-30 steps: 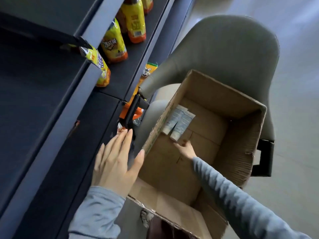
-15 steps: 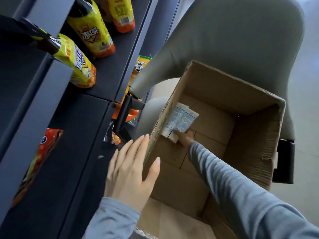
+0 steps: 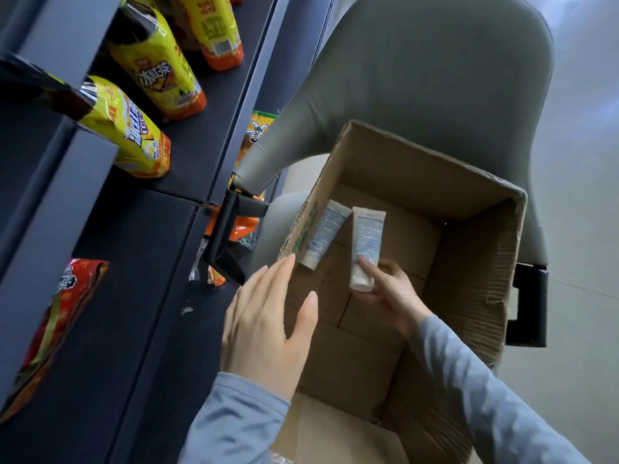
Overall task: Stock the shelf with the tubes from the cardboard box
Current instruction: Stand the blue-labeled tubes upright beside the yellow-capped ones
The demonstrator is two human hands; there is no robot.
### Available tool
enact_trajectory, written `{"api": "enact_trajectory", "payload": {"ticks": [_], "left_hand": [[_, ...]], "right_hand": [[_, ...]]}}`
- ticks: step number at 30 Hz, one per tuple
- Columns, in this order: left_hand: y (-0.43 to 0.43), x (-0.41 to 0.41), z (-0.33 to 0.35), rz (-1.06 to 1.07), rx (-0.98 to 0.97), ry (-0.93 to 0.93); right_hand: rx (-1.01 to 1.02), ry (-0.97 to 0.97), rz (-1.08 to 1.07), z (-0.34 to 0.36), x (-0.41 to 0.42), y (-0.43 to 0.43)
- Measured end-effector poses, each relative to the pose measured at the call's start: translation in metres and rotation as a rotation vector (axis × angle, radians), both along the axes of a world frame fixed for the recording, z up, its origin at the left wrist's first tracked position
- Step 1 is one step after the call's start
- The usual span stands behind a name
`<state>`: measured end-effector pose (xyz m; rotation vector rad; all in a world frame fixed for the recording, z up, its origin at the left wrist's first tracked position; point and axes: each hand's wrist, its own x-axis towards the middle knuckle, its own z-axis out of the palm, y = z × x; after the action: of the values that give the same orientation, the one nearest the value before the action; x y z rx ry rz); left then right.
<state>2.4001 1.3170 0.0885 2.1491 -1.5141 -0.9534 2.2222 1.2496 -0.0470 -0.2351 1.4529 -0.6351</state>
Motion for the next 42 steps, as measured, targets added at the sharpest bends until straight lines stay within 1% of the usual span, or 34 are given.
{"api": "enact_trajectory", "payload": {"ticks": [2,8,10,12,16,20,23,25,27,29,32,35,38,42], "left_hand": [[-0.002,-0.004,0.0,0.044,0.021,0.076],[-0.012,-0.022,0.004,0.157,0.006,0.252],[-0.014,-0.025,0.006,0.175,0.012,0.277],[-0.013,-0.026,0.006,0.24,0.018,0.291],[-0.008,-0.022,0.0,0.455,0.004,0.482],[-0.006,-0.016,-0.007,0.643,-0.005,0.76],[-0.006,-0.006,-0.01,0.751,0.002,0.874],[-0.007,0.002,-0.01,0.809,-0.01,0.942],[-0.008,0.009,-0.007,0.863,-0.033,1.004],[-0.008,0.015,-0.005,0.903,-0.044,1.035],[-0.01,0.023,-0.007,0.867,-0.056,1.036],[-0.01,0.027,-0.009,0.812,-0.068,1.027],[-0.011,0.029,-0.013,0.784,-0.056,1.031],[-0.011,0.032,-0.02,0.771,-0.028,1.007]], "right_hand": [[-0.111,0.0,0.025,0.026,0.001,0.009],[-0.561,0.135,0.15,0.089,0.026,0.042],[-0.691,0.174,0.179,0.093,0.037,0.054],[-0.777,0.225,0.186,0.093,0.048,0.065],[-1.001,0.403,0.242,0.091,0.059,0.073],[-1.082,0.431,0.364,0.093,0.06,0.074],[-1.135,0.368,0.428,0.097,0.052,0.072],[-1.08,0.317,0.376,0.096,0.043,0.066],[-0.924,0.285,0.245,0.089,0.035,0.056],[-0.798,0.322,0.17,0.073,0.028,0.044],[-0.689,0.428,0.201,0.038,0.022,0.021],[-0.57,0.468,0.273,-0.002,0.026,-0.002],[-0.386,0.43,0.368,-0.034,0.041,-0.017],[-0.168,0.324,0.387,-0.066,0.062,-0.03]]}}
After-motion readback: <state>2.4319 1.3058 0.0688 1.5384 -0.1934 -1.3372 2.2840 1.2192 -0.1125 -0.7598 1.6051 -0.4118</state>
